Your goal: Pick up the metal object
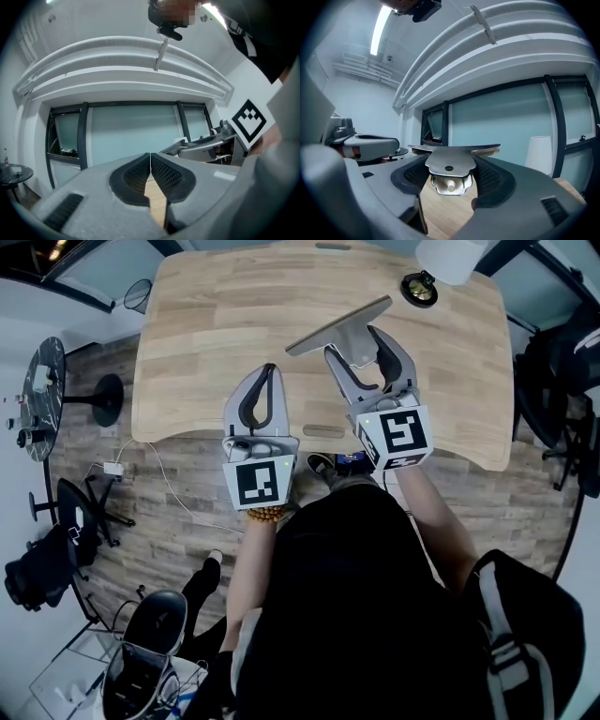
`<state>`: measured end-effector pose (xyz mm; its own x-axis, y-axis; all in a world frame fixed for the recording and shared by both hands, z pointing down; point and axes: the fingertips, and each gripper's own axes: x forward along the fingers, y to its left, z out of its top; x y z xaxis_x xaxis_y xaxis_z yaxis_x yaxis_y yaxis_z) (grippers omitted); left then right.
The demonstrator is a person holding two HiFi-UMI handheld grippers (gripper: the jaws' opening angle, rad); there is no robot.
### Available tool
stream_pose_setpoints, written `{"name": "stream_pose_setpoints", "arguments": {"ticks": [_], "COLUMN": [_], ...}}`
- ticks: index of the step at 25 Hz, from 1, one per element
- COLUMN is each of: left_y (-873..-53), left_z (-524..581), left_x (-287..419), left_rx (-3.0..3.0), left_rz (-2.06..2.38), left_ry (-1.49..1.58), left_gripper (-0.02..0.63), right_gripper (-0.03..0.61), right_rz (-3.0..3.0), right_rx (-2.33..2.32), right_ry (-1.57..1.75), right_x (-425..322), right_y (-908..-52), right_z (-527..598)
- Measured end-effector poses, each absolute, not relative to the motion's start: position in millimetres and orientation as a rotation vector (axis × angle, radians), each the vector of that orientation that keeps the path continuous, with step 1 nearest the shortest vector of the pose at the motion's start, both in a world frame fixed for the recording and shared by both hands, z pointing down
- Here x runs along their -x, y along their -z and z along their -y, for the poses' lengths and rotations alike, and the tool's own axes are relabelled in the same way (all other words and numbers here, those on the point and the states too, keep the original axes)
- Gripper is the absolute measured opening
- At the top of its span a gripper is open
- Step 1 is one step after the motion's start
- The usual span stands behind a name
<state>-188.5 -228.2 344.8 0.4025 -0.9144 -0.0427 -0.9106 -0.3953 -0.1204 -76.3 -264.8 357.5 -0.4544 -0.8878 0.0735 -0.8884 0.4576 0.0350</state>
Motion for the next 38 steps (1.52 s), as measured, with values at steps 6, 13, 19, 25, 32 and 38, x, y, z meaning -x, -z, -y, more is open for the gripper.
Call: {"name": "stream_pose_setpoints", "arguments": {"ticks": [6, 13, 19, 25, 32, 38], "left_y": [-356, -374, -384, -397, -415, -420], "left_z": [228, 225, 226, 224, 223, 223], "left_x": [188, 184, 184, 182, 179, 177], "left_rx": [2.536, 2.558, 2.577, 2.592, 2.591, 2.606], "left_rz": [-1.658, -1.677, -1.688, -1.704, -1.701, -1.707], "left_ry": [0.065, 0.102, 0.124, 0.148, 0.181, 0.201], "left_gripper": [0.020, 0.020, 0.020, 0.020, 0.020, 0.020], "right_gripper": [0.285, 0.285, 0.285, 0.285, 0.285, 0.285], "right_rz": [2.594, 2.566, 2.536, 2.506, 2.476, 2.464], "right_rx": [-1.581, -1.562, -1.550, -1.525, -1.505, -1.497], "right_ry": [-0.047, -0.083, -0.112, -0.118, -0.120, -0.143], "right_x": [73, 67, 64, 62, 59, 56], "right_y": [-371, -390, -402, -416, -429, -435], "right_z": [259, 254, 254, 252, 248, 249]}}
